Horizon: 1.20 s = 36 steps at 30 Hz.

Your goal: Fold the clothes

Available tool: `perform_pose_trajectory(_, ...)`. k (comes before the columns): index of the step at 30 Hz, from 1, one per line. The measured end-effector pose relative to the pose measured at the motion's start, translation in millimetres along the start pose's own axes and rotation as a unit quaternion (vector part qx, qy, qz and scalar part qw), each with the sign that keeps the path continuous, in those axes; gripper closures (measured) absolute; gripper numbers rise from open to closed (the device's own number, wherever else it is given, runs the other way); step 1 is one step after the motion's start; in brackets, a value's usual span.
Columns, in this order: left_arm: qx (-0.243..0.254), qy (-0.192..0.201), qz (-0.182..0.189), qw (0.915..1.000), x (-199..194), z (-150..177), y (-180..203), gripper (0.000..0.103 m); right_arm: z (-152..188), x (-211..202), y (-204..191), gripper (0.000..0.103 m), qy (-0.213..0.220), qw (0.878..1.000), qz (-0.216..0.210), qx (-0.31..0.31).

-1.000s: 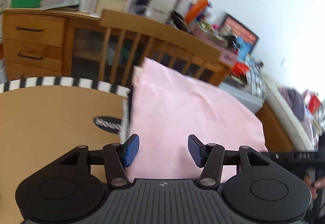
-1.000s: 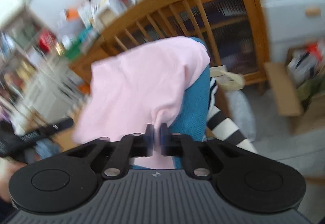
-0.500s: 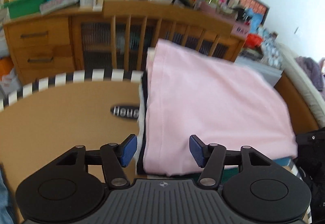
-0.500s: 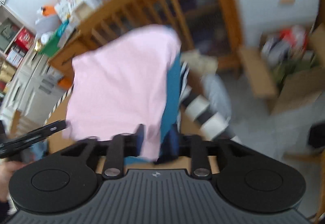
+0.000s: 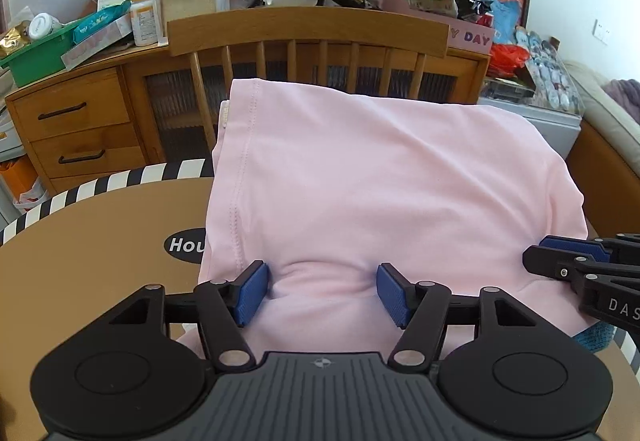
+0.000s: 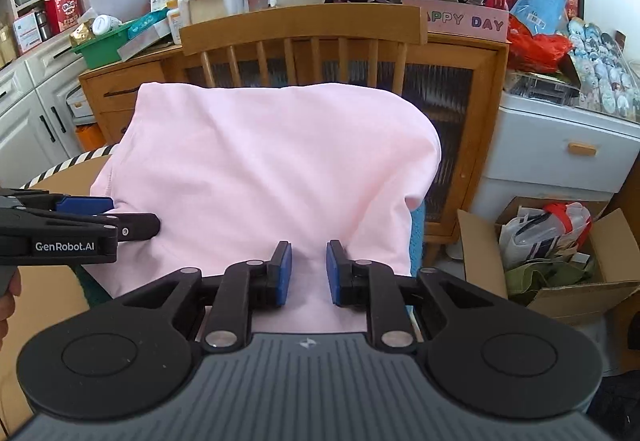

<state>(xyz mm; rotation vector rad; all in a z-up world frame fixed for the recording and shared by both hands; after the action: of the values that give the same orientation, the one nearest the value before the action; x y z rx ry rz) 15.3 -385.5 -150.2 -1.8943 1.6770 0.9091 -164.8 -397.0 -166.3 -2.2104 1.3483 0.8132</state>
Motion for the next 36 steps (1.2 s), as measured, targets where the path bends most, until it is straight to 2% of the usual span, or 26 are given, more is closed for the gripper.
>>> perform_pose_trajectory(3, -0.001, -0.015, -0.014, 0.9998, -2, -3, -2, 0.034, -8, -2, -3, 0.078, -0.007, 1.0, 0.002, 0.011)
perform_pose_trajectory(4, -0.017, -0.02, -0.018, 0.9995, -9, -6, -4, 0.034, -13, -7, -4, 0.072, -0.009, 1.0, -0.001, 0.02)
perform_pose_trajectory(5, -0.033, -0.025, -0.021, 0.9989, -15, -9, -6, 0.033, -17, -16, -4, 0.07, 0.002, 0.999, -0.007, 0.035)
perform_pose_trajectory(6, -0.042, -0.022, -0.022, 0.9986, -27, -9, -7, 0.027, -23, -33, -7, 0.068, 0.024, 0.999, -0.009, 0.045)
perform_pose_trajectory(7, -0.05, -0.019, -0.022, 0.9983, -39, -10, -7, 0.019, -27, -52, -10, 0.062, 0.046, 0.998, -0.005, 0.043)
perform_pose_trajectory(8, -0.044, -0.012, -0.02, 0.9988, -53, -8, -5, 0.016, -26, -69, -14, 0.052, 0.062, 0.997, 0.006, 0.038)
perform_pose_trajectory(10, -0.024, 0.002, -0.011, 0.9997, -80, -1, 2, 0.011, -22, -101, -23, 0.043, 0.092, 0.995, 0.019, 0.032)
perform_pose_trajectory(12, -0.005, 0.012, -0.007, 0.9999, -104, 10, 8, 0.003, -12, -126, -34, 0.037, 0.1, 0.994, 0.023, 0.024)
perform_pose_trajectory(14, 0.007, 0.025, -0.004, 0.9996, -126, 22, 13, 0.0, 1, -144, -44, 0.028, 0.104, 0.994, 0.03, 0.017)
perform_pose_trajectory(20, -0.004, 0.022, 0.02, 0.9996, -156, 52, 19, 0.0, 28, -174, -53, 0.021, 0.093, 0.994, 0.03, 0.041)
perform_pose_trajectory(31, 0.009, 0.043, 0.01, 0.999, -176, 58, 23, 0.0, 32, -190, -54, 0.017, 0.086, 0.995, 0.024, 0.05)
perform_pose_trajectory(36, -0.005, 0.042, 0.017, 0.999, -175, 60, 23, 0.0, 33, -190, -53, 0.016, 0.081, 0.995, 0.023, 0.054)
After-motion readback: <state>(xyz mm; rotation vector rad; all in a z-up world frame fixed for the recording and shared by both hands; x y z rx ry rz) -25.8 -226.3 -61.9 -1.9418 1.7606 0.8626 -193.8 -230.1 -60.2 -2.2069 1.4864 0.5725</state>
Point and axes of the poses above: each gripper's, at about its wrist camera, not at the fingertips, and x roughly the way its jaws point, y to its right, z to its underside, the point moved 9 cm from there along x, roughly the way its jaws point, and after that the axes turned 6 degrees about -x, right-handed, at the moved point
